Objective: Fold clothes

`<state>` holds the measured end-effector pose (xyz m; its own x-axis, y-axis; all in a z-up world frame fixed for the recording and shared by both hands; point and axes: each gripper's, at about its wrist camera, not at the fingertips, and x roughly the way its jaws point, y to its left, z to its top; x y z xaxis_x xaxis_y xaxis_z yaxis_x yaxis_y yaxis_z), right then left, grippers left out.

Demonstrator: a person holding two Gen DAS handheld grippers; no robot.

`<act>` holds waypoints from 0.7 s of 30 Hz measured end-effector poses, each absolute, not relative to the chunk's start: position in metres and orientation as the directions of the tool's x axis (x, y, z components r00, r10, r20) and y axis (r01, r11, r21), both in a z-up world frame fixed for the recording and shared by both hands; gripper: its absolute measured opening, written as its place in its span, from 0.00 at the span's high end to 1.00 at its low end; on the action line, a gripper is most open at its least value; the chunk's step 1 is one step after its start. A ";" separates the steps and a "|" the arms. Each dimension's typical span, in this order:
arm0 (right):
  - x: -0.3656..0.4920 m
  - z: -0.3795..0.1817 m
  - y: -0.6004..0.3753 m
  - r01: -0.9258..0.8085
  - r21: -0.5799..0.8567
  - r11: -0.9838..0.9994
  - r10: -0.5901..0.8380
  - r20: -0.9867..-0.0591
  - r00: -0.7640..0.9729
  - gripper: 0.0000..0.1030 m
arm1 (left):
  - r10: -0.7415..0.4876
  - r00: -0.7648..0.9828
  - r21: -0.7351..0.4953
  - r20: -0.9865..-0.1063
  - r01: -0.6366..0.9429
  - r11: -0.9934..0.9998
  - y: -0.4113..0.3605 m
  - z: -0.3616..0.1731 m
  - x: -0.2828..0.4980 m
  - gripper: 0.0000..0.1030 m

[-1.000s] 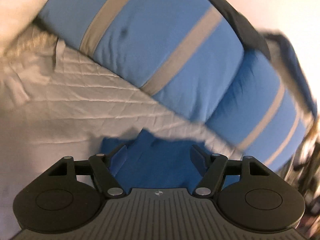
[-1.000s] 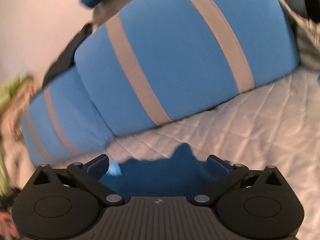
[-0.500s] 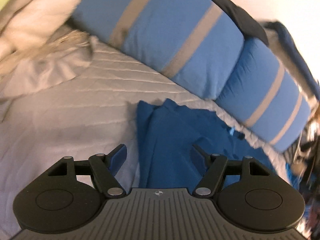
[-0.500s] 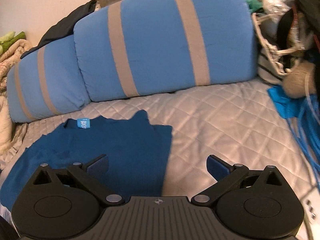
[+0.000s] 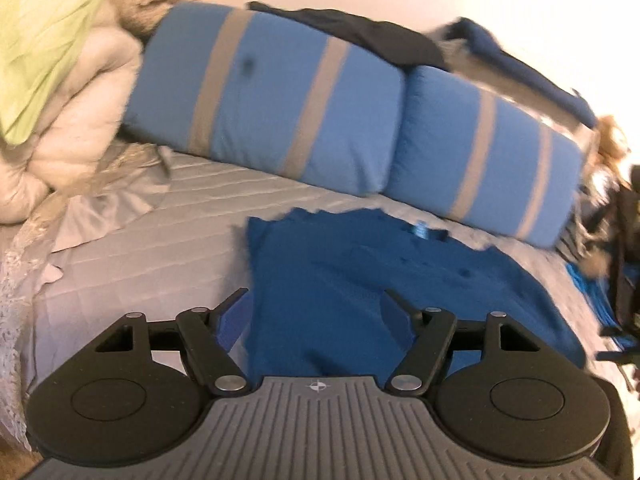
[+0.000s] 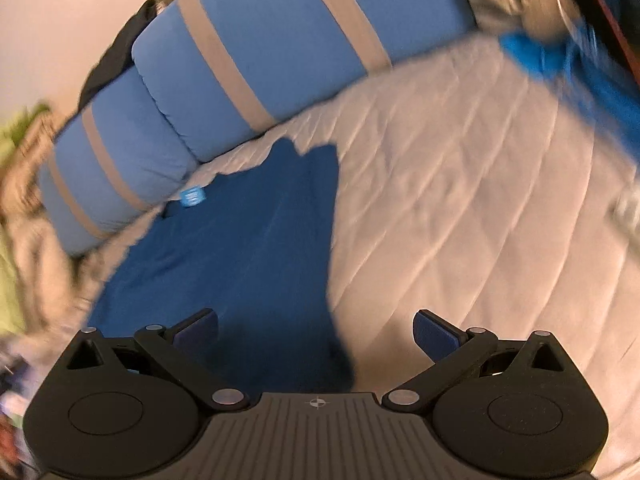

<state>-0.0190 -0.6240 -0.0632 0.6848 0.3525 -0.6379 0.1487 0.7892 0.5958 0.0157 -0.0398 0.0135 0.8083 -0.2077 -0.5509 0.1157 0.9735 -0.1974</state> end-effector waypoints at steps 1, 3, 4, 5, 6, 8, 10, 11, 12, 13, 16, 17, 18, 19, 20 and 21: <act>-0.022 -0.070 -0.625 0.156 0.643 0.750 0.391 -0.621 0.680 0.00 | -0.226 0.802 -0.203 -0.553 0.133 0.970 -0.045 0.014 0.011 0.31; -0.026 -0.084 -0.625 0.177 0.726 0.665 0.457 -0.583 0.672 0.04 | -0.252 0.791 -0.219 -0.557 0.153 0.964 -0.052 0.012 0.004 0.31; -0.027 -0.090 -0.624 0.183 0.757 0.627 0.484 -0.563 0.670 0.08 | -0.263 0.787 -0.227 -0.559 0.160 0.961 -0.054 0.010 0.001 0.31; -0.028 -0.096 -0.623 0.191 0.784 0.591 0.508 -0.545 0.667 0.09 | -0.267 0.783 -0.230 -0.562 0.162 0.960 -0.057 0.008 -0.001 0.31; -0.029 -0.101 -0.621 0.199 0.806 0.557 0.527 -0.529 0.665 0.09 | -0.270 0.780 -0.232 -0.565 0.164 0.959 -0.059 0.005 -0.003 0.31; -0.031 -0.109 -0.620 0.218 0.830 0.513 0.536 -0.508 0.674 0.09 | -0.259 0.778 -0.214 -0.572 0.164 0.963 -0.065 -0.002 -0.006 0.31; -0.034 -0.119 -0.622 0.242 0.865 0.440 0.552 -0.473 0.687 0.11 | -0.248 0.776 -0.199 -0.580 0.160 0.967 -0.069 -0.009 -0.008 0.31; -0.037 -0.122 -0.622 0.256 0.876 0.409 0.554 -0.461 0.693 0.13 | -0.248 0.773 -0.199 -0.584 0.159 0.967 -0.070 -0.012 -0.009 0.31; -0.040 -0.124 -0.622 0.268 0.885 0.381 0.556 -0.451 0.698 0.13 | -0.250 0.770 -0.203 -0.588 0.158 0.966 -0.071 -0.016 -0.009 0.31; -0.042 -0.125 -0.621 0.268 0.887 0.376 0.558 -0.447 0.699 0.13 | -0.255 0.767 -0.210 -0.589 0.159 0.965 -0.071 -0.021 -0.009 0.31; -0.046 -0.126 -0.619 0.270 0.892 0.362 0.554 -0.439 0.707 0.15 | -0.257 0.755 -0.210 -0.603 0.160 0.964 -0.076 -0.031 -0.008 0.31; -0.047 -0.126 -0.619 0.272 0.893 0.359 0.549 -0.438 0.712 0.15 | -0.262 0.754 -0.213 -0.603 0.165 0.963 -0.076 -0.030 -0.007 0.31; -0.047 -0.127 -0.619 0.274 0.894 0.356 0.543 -0.436 0.717 0.15 | -0.268 0.752 -0.216 -0.602 0.170 0.962 -0.076 -0.030 -0.007 0.31; -0.046 -0.127 -0.619 0.274 0.894 0.355 0.537 -0.435 0.722 0.15 | -0.276 0.750 -0.224 -0.600 0.174 0.959 -0.075 -0.031 -0.007 0.31; -0.045 -0.128 -0.619 0.273 0.894 0.356 0.532 -0.434 0.727 0.15 | -0.278 0.749 -0.221 -0.601 0.178 0.959 -0.075 -0.031 -0.007 0.31; -0.043 -0.128 -0.619 0.267 0.891 0.366 0.526 -0.435 0.731 0.15 | -0.275 0.752 -0.212 -0.599 0.183 0.960 -0.076 -0.031 -0.009 0.31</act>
